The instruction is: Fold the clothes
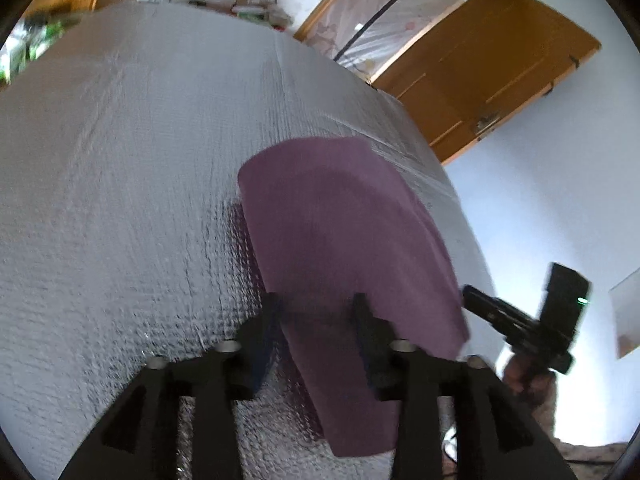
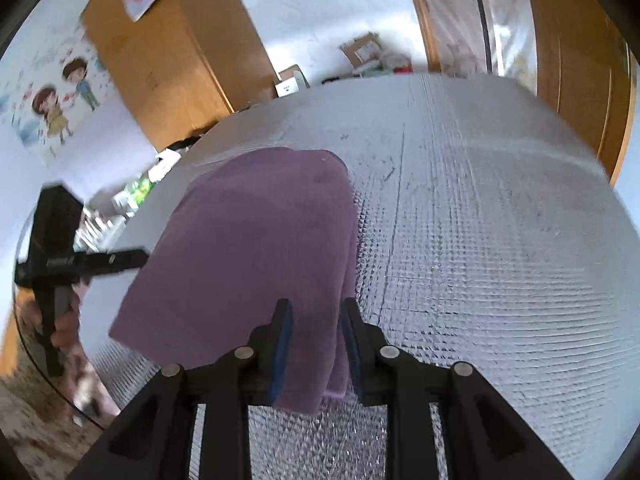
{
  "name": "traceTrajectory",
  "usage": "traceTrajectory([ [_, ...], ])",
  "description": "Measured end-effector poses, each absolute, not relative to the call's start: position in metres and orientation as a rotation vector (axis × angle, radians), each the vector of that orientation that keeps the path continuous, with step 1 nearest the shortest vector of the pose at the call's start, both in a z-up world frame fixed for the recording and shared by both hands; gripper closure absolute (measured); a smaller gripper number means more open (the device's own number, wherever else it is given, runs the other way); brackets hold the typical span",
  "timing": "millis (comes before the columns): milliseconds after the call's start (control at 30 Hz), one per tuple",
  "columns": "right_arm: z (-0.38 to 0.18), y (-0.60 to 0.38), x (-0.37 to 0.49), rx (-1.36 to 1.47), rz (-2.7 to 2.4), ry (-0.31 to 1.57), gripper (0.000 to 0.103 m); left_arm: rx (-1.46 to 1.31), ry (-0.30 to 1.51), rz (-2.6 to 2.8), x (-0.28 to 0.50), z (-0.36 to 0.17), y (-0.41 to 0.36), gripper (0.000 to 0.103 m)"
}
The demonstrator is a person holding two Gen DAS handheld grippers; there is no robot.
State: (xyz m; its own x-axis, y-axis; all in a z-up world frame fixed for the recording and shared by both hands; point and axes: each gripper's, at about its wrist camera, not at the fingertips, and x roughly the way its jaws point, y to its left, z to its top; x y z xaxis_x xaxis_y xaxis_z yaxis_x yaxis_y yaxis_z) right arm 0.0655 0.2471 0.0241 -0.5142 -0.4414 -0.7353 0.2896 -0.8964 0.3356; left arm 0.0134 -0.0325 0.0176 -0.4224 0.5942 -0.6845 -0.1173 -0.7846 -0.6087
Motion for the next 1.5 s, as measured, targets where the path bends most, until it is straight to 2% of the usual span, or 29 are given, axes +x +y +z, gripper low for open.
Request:
traceTrajectory([
  [100, 0.017, 0.255, 0.049, 1.284, -2.341, -0.341, 0.072, -1.396, -0.71, 2.152, 0.009, 0.011, -0.031, 0.051],
  [167, 0.012, 0.259, 0.038, 1.306, -2.295, -0.402, 0.049, -1.413, -0.725, 2.121, 0.005, 0.008, -0.03, 0.051],
  [200, 0.01, 0.26, 0.033, 1.308, -2.266, -0.426, 0.046, -1.419, -0.737, 2.109, 0.003, 0.006, -0.029, 0.05],
  [500, -0.014, 0.267, -0.011, 1.365, -2.036, -0.622, 0.045, -1.466, -0.894, 1.948, -0.013, -0.015, -0.034, 0.046],
  [633, -0.014, 0.258, -0.016, 1.368, -1.997, -0.6, 0.041, -1.456, -0.908, 1.926, -0.015, -0.018, -0.032, 0.046],
  [833, -0.014, 0.254, -0.018, 1.369, -1.98, -0.6, 0.04, -1.443, -0.924, 1.899, -0.015, -0.02, -0.031, 0.046],
  [900, -0.014, 0.254, -0.017, 1.371, -1.991, -0.6, 0.043, -1.438, -0.929, 1.891, -0.014, -0.02, -0.031, 0.046],
  [967, -0.014, 0.254, -0.016, 1.38, -2.012, -0.587, 0.051, -1.426, -0.939, 1.886, -0.013, -0.021, -0.031, 0.047],
  [1067, -0.014, 0.253, -0.015, 1.384, -2.037, -0.577, 0.056, -1.412, -0.899, 1.918, -0.01, -0.019, -0.024, 0.047],
  [1333, -0.01, 0.239, -0.011, 1.374, -2.134, -0.511, 0.075, -1.382, -0.731, 2.076, 0.005, -0.002, -0.003, 0.06],
  [1500, 0.002, 0.236, -0.001, 1.34, -2.199, -0.473, 0.081, -1.341, -0.694, 2.118, 0.008, 0.008, -0.001, 0.063],
])
